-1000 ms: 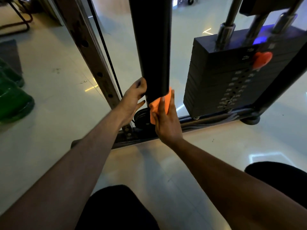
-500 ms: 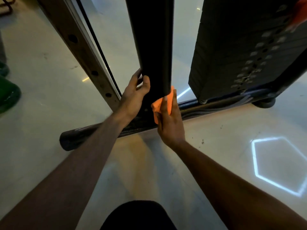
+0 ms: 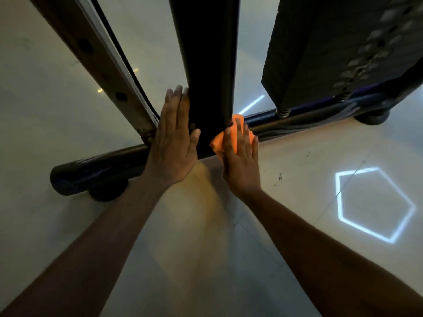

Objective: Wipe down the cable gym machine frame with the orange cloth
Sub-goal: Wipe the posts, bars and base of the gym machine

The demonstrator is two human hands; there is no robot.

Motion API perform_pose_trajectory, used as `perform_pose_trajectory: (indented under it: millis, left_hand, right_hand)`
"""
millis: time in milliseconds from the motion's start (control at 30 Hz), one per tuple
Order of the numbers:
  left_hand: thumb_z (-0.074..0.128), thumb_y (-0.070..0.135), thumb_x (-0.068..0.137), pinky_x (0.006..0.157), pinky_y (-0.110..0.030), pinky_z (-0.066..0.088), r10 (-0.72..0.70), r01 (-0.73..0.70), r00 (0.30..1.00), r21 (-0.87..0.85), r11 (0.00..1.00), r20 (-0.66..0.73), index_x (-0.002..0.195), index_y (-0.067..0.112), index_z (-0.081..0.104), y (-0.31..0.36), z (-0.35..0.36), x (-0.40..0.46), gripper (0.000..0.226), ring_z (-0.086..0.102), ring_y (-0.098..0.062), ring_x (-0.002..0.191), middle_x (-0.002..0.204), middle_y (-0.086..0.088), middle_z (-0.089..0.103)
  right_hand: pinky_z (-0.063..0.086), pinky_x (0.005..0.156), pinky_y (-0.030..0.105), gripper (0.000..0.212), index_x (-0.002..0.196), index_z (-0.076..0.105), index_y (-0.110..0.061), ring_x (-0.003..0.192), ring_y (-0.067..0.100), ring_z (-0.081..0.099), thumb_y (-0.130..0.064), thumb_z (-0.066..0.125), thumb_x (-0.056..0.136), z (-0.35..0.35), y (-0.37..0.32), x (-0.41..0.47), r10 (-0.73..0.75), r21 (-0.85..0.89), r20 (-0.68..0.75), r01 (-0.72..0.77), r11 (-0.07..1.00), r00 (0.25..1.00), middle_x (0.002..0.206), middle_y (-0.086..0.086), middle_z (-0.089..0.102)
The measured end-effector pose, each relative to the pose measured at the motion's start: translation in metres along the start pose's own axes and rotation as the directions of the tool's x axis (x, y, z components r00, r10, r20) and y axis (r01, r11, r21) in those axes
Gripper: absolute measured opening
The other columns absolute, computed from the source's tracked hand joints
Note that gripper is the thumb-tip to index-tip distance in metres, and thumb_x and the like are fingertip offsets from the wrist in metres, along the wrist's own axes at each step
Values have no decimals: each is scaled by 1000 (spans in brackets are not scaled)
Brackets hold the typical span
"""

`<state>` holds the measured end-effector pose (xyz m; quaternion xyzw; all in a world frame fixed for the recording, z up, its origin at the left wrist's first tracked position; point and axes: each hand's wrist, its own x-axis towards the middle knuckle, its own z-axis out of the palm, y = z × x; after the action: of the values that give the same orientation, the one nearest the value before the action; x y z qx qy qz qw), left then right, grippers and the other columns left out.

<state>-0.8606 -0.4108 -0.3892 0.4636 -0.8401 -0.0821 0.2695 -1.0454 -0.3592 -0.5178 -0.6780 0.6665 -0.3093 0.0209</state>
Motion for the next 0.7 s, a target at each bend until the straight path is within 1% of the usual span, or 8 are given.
perform_pose_trajectory:
  millis: [133,200,267,367,467,533,633,700]
  left_hand:
    - [56,18,108,135,-47,7,69,-56,996,196,979,-64,168,-3,9,-6,13,-6,79,0,-38,166,177,-24,3]
    - [53,20,109,135,-49,6,91,-59,992,305,951,-90,167,-6,8,-12,22,-10,78,1,-42,165,175,-28,4]
    - [51,24,111,134,-52,6,120,-61,986,416,907,-118,166,-6,6,-19,32,-17,77,5,-45,164,174,-31,7]
    - [46,32,113,134,-52,4,157,-59,978,543,838,-136,167,-4,1,-30,44,-27,78,8,-44,163,174,-30,11]
    - [44,36,114,133,-47,-6,166,-69,979,579,813,-117,168,1,-6,-41,56,-39,81,-8,-32,164,176,-26,6]
    - [47,35,113,132,-44,-11,150,-58,982,568,821,-117,168,3,-8,-46,65,-47,84,-17,-24,161,176,-22,1]
    - [51,35,111,131,-42,-15,123,-44,986,541,840,-109,167,6,-14,-52,75,-53,90,-24,-20,160,175,-14,-6]
    - [46,36,113,130,-41,-16,115,-45,989,532,845,-98,165,8,-18,-54,77,-55,88,-30,-20,159,175,-12,-12]
  right_hand:
    - [-2,133,65,75,173,-7,-22,168,32,-8,-49,34,116,7,-22,14,145,255,-72,-122,959,987,182,11,-2]
    - [-1,132,65,73,173,3,-10,168,29,-7,-47,29,116,11,-38,22,254,365,-118,-196,910,960,182,11,1]
    - [1,131,67,77,173,1,-7,168,32,-5,-43,39,116,22,-34,20,258,332,-139,-201,922,956,181,15,1]
    - [3,129,72,95,169,-22,-20,165,48,2,-47,50,113,35,5,8,41,51,-127,-34,998,991,177,30,4]
    - [6,128,74,96,165,-31,-28,164,52,6,-53,46,113,38,26,4,-88,-77,-79,82,994,993,174,35,8]
    - [5,129,73,91,169,-19,-18,165,49,4,-50,45,114,41,11,6,-8,25,-152,11,1000,988,176,31,4]
    - [2,130,70,81,170,2,0,167,43,-5,-43,42,114,48,-22,12,237,236,-206,-187,954,949,177,30,-3]
    - [2,130,70,84,169,0,-1,166,46,-3,-44,45,113,50,-19,12,213,193,-216,-172,966,953,176,32,0]
